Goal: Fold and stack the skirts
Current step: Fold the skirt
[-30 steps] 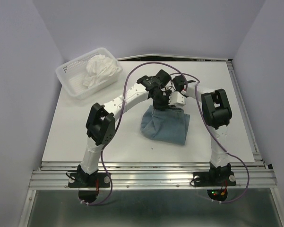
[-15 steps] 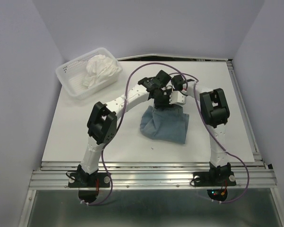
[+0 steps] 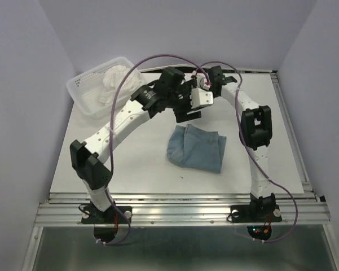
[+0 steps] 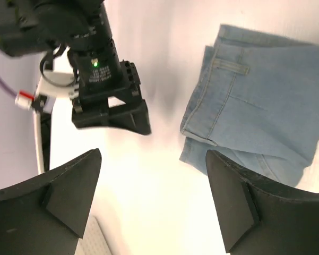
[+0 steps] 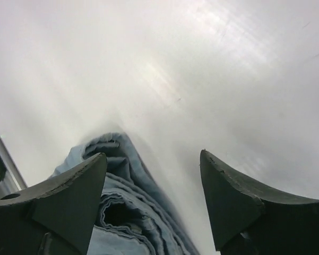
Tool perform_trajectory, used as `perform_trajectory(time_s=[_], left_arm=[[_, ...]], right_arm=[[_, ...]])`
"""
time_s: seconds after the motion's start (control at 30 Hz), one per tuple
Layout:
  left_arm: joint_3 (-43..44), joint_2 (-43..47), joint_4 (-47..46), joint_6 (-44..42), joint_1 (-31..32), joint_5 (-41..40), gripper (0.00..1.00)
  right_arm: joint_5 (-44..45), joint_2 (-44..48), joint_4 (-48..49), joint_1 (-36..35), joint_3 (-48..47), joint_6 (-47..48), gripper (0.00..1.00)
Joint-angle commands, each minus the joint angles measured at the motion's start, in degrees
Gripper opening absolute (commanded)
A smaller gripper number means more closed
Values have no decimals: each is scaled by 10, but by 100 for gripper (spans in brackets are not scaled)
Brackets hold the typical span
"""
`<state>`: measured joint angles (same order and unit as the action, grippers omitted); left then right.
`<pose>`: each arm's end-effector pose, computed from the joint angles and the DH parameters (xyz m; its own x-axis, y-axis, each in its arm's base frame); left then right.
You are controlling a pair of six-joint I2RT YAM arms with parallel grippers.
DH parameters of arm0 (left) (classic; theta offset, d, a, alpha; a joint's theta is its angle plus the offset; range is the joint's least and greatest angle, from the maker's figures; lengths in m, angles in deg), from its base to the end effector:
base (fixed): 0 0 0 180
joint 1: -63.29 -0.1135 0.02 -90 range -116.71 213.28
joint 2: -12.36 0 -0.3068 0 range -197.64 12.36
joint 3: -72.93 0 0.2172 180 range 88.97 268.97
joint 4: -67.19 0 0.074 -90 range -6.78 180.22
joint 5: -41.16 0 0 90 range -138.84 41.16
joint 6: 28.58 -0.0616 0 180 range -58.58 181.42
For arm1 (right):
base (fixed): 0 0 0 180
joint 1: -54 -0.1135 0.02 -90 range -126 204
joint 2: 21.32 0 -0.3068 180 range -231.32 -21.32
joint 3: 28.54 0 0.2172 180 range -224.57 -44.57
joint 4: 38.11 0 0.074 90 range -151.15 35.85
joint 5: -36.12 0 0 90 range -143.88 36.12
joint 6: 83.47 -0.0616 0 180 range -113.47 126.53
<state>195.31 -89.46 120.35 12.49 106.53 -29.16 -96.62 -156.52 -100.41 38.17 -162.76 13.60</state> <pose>0.2753 -0.2874 0.4190 0.3843 0.6131 -0.6903 0.8555 0.0447 0.5159 0.4778 0.1789 0.2195 -0.7920 -0.3185 -0.5208 -0.5959 0.5886 0.5462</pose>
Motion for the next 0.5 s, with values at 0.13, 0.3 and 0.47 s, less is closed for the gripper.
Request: perform_trajectory(time_s=[0.13,0.3,0.47], left_arm=[[-148,130,-56,210,-96,118,91],[-328,138,-145,362,-173,263,75],[-434,131,-256,453,-175,298,71]], right_arm=[[28,47,-64,40,-91,77,73],[33,121,-67,40,28,156,68],[6,107,-108,18,19,207,64]])
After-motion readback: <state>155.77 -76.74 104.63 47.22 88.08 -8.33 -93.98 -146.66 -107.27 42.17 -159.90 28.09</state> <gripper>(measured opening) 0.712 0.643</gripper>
